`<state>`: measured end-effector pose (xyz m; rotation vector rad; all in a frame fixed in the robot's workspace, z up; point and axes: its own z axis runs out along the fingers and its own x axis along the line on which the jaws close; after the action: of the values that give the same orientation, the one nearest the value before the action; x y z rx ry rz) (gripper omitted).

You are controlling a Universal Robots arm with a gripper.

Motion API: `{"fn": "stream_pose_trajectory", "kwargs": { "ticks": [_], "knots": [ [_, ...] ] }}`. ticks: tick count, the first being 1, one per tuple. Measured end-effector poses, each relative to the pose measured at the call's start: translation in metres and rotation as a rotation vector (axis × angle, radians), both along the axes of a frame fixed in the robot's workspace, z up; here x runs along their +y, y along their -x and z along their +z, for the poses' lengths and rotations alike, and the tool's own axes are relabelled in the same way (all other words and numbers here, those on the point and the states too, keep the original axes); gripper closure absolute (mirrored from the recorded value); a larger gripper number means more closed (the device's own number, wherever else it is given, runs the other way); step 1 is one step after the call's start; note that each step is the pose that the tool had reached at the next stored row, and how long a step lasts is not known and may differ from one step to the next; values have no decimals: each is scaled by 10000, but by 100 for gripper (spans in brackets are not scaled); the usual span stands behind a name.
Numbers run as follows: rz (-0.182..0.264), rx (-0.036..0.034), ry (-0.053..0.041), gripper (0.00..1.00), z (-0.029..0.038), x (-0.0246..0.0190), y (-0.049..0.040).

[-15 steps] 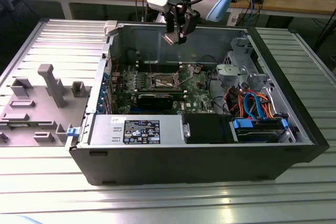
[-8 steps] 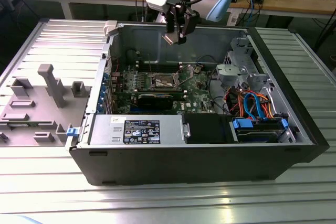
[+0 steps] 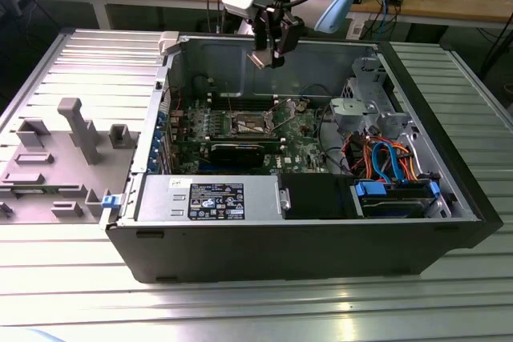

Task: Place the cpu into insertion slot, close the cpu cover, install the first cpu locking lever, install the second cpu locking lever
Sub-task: 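Place the cpu into insertion slot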

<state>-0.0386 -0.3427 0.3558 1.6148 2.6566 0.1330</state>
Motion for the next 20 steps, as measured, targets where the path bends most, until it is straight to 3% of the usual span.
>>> {"fn": "stream_pose_trajectory", "kwargs": {
  "ticks": [20],
  "knots": [
    [-346,0,0,46,-2,0,0]
  ]
}}
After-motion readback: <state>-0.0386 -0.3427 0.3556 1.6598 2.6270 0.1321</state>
